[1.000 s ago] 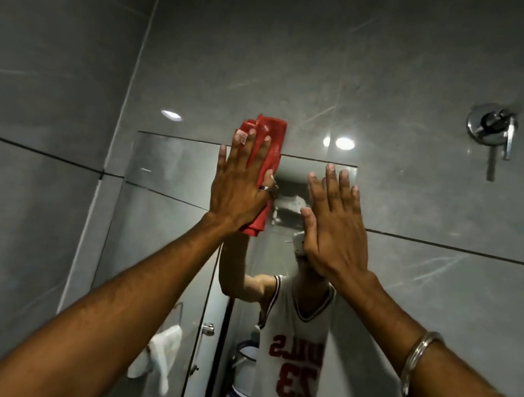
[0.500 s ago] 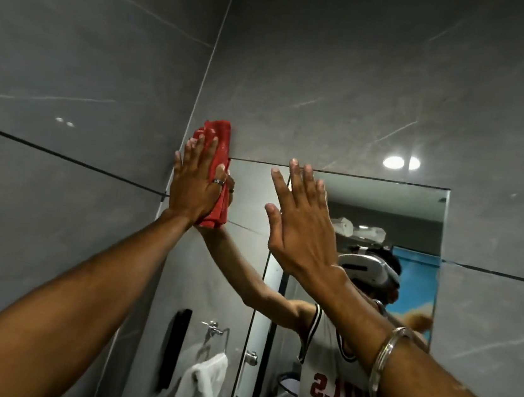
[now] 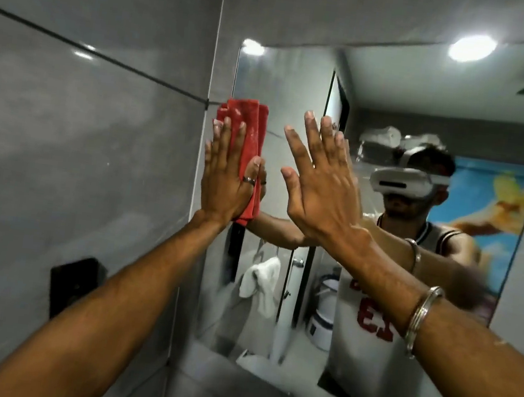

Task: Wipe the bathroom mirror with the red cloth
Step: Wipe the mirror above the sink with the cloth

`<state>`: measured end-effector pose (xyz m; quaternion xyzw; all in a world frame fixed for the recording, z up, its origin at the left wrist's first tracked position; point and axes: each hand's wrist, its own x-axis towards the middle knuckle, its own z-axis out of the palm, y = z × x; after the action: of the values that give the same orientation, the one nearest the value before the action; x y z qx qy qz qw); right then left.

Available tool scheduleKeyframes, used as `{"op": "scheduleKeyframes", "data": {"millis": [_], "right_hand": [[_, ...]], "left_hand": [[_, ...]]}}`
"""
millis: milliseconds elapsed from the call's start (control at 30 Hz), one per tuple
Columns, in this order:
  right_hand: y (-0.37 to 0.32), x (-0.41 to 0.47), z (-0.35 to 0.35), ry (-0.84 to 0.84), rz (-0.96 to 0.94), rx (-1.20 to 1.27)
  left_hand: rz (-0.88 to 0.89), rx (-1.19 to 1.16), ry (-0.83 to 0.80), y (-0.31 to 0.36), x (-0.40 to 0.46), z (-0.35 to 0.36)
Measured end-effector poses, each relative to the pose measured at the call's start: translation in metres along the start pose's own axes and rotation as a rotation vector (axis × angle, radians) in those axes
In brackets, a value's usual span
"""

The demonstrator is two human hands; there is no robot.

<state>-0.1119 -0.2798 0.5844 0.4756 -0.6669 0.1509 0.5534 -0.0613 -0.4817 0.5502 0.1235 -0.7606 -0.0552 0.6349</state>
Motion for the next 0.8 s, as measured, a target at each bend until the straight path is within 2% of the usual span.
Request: {"op": "scheduleKeyframes", "data": {"millis": [267,400,633,800], "right_hand": [[-0.05,-0.106,0.029,-0.179,-0.026,0.105],[-0.055,-0.158,0.036,-0.135,-0.075,0.147],[-0.021,-0.214,0.026,-0.145,-0.107,0.108],[0.01,-0.231,0.004,-0.108,-0.035,0.032]], "left_hand": [[-0.036,0.004,-0.105,-0.038,-0.194,0.042],[-0.054,0.017,-0.159,-0.06,-0.263,0.046],[-0.243,-0.01,-0.126,-0.031,-0.295,0.054],[-0.065,0.021,-0.111,0.034,-0.304,0.073]]}}
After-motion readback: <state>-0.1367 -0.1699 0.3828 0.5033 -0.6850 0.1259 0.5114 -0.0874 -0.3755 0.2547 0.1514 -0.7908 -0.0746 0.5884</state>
